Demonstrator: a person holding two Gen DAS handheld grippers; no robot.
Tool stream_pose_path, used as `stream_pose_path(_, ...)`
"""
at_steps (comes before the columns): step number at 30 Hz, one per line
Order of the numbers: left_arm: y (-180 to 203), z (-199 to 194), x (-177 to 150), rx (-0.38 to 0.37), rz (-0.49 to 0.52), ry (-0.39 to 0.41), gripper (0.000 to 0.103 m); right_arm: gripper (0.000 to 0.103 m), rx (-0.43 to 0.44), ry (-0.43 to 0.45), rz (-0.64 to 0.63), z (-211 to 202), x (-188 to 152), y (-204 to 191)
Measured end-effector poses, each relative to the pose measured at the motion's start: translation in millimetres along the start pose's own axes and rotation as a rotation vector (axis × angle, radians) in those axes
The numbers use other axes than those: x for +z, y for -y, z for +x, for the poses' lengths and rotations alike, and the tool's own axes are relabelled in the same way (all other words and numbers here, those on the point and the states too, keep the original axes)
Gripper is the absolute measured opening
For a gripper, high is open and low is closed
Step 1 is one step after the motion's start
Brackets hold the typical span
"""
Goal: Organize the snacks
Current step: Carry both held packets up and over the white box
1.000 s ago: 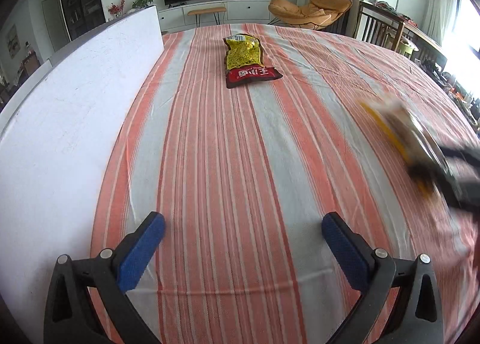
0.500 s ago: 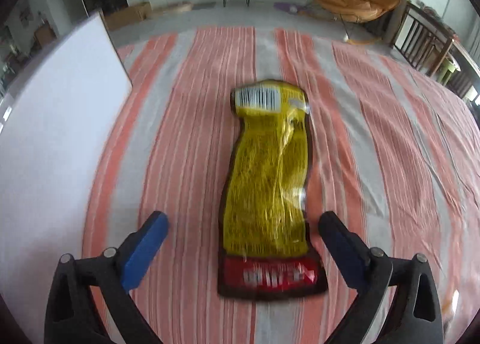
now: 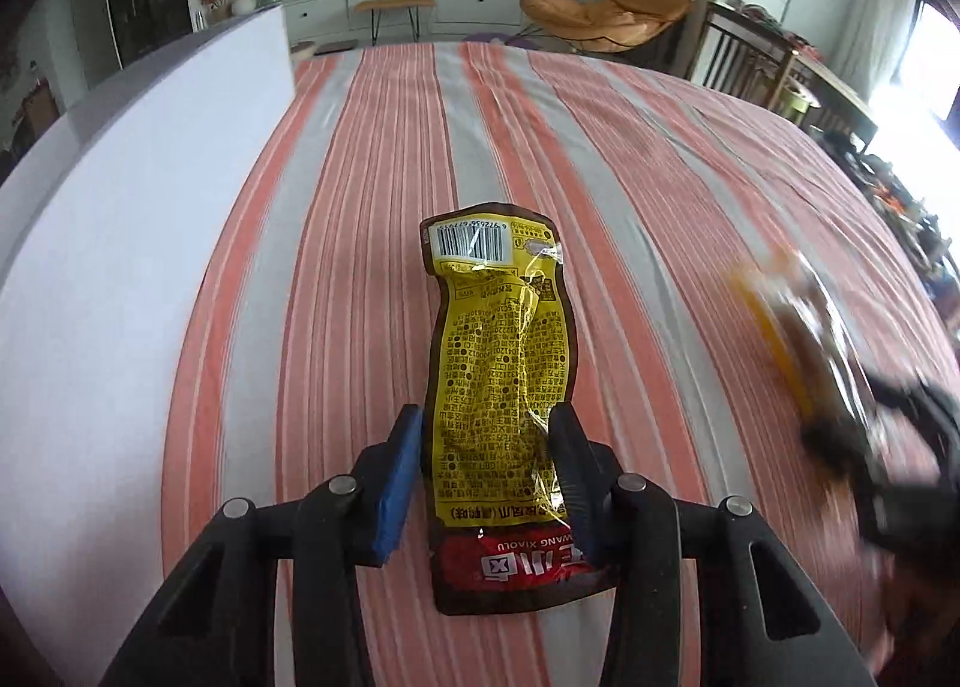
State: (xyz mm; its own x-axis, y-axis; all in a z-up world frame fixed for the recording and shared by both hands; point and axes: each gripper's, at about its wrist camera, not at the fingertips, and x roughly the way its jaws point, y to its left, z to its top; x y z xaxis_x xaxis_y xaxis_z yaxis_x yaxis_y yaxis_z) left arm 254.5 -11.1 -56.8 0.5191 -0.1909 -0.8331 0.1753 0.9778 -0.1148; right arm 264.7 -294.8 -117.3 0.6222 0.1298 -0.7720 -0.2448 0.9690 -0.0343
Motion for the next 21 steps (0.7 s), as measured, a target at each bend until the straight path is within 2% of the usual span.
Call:
stream_pose_path(2, 0, -25, -32, -0.024, -0.018, -0.004, 0.043, 0.070, -0.011, -0.001, 0.012, -3, -3, -1)
stream_pose_path(4, -1, -38, -53, -0.004, -0.008, -0.013, 0.046, 0.070, -0.042, -0.003, 0.036, -12, -14, -6)
stream_pose_path(5, -2, -44, -63, 0.014, 0.005, -0.005, 0.063, 0.070, -0.041, 0.000, 0.046, -20, -23, -10)
stream_pose_path(6, -3, -46, -67, 0.036, 0.016, -0.007, 0.088, 0.072, -0.042, 0.001, 0.057, -25, -29, -11)
stream_pose_path(7, -3, -46, -72, 0.060, 0.025, -0.008, 0.096, 0.072, -0.045, 0.008, 0.070, -30, -36, -12)
stream_pose_path(8, -7, -45, -73, 0.082, 0.031, -0.009, 0.099, 0.075, -0.048, 0.010, 0.088, -36, -42, -12)
stream_pose_path(9, -8, -45, -73, 0.083, 0.032, -0.016, 0.099, 0.081, -0.039, 0.008, 0.098, -37, -44, -11)
stream_pose_path(10, -10, -42, -73, 0.073, 0.029, -0.027, 0.099, 0.082, -0.025, 0.001, 0.111, -38, -44, -8)
stream_pose_path(15, -5, -32, -64, 0.097, 0.058, -0.047, 0.103, 0.082, 0.040, -0.093, 0.201, -37, -26, 13)
stream_pose_path(17, -1, -30, -61, 0.104, 0.042, -0.060, 0.103, 0.082, 0.047, -0.149, 0.177, -29, -17, 8)
stream_pose_path(19, -5, -29, -61, 0.097, 0.033, -0.073, 0.103, 0.085, 0.023, -0.212, 0.100, -16, -10, -4)
stream_pose_path(20, -6, -29, -61, 0.090, 0.043, -0.067, 0.098, 0.085, 0.004, -0.219, 0.061, -13, -8, -9)
stream_pose_path(21, -2, -31, -58, 0.081, 0.055, -0.043, 0.079, 0.077, -0.013, -0.225, 0.030, -11, -7, -13)
